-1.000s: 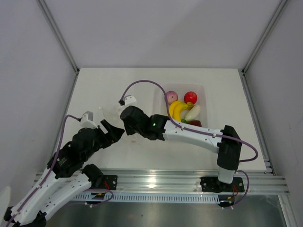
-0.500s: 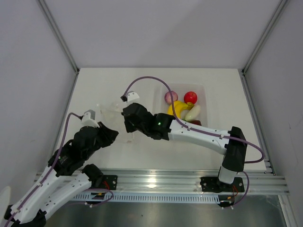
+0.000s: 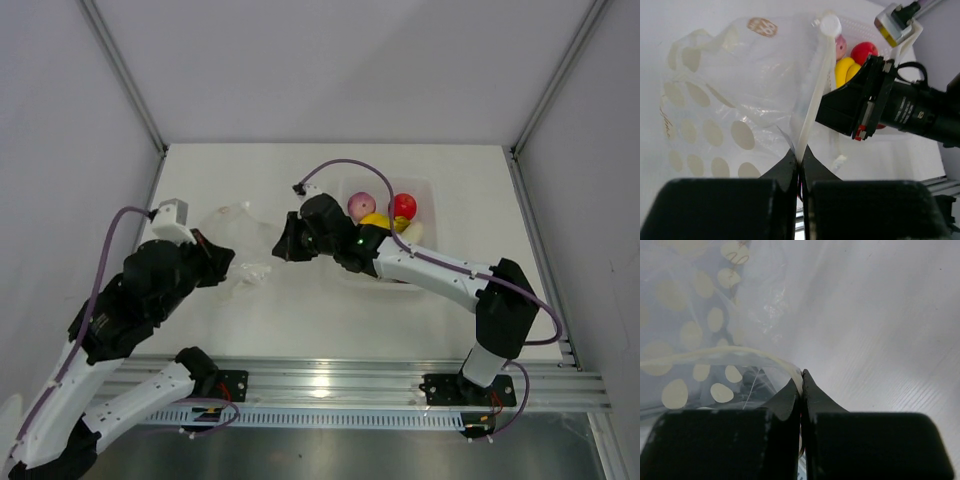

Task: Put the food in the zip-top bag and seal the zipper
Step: Open the zipper of the food storage bag at the center of the board.

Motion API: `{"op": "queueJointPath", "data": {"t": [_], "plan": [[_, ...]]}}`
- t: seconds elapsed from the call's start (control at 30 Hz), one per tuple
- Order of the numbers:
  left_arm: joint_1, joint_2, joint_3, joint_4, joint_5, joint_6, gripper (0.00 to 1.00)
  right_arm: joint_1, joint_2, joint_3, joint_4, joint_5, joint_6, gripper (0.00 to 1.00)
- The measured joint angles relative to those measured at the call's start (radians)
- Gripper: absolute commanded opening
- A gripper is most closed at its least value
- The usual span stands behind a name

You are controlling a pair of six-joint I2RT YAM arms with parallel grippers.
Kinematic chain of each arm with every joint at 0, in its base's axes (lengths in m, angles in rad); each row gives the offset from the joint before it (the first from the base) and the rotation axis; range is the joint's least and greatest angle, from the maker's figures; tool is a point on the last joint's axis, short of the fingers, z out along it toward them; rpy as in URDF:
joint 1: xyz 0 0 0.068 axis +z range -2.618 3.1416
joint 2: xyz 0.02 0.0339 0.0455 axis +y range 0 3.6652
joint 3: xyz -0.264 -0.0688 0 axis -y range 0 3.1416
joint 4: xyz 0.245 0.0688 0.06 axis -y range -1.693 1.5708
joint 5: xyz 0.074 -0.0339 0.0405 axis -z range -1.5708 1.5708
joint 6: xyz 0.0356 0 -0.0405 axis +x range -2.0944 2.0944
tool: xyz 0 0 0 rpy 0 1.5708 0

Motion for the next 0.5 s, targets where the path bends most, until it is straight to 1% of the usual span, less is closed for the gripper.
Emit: {"op": "queueJointPath", "data": {"t": [0.1,0.17,0.33,0.4,0.5], "plan": [[0.0,0.093,-0.003,0.022,0.026,0.042,0.0,-0.042,0.006,-0.011,0.02,-0.071,0.039,0.0],[0.0,0.15,-0.031,0.053,0.049,0.058,0.01,-0.061,0.013,-0.011,0.028,-0.09,0.047,0.04],[0.002,0.254,-0.14,0.127,0.111,0.077,0.01,-0.068,0.035,-0.011,0.019,-0.1,0.036,0.08],[0.006,0.272,-0.169,0.146,0.13,0.085,0.01,-0.068,0.045,-0.015,0.008,-0.092,0.025,0.09],[0.018,0.272,-0.198,0.183,0.162,0.093,0.01,-0.068,0.051,-0.032,-0.007,-0.076,0.002,0.19]]}}
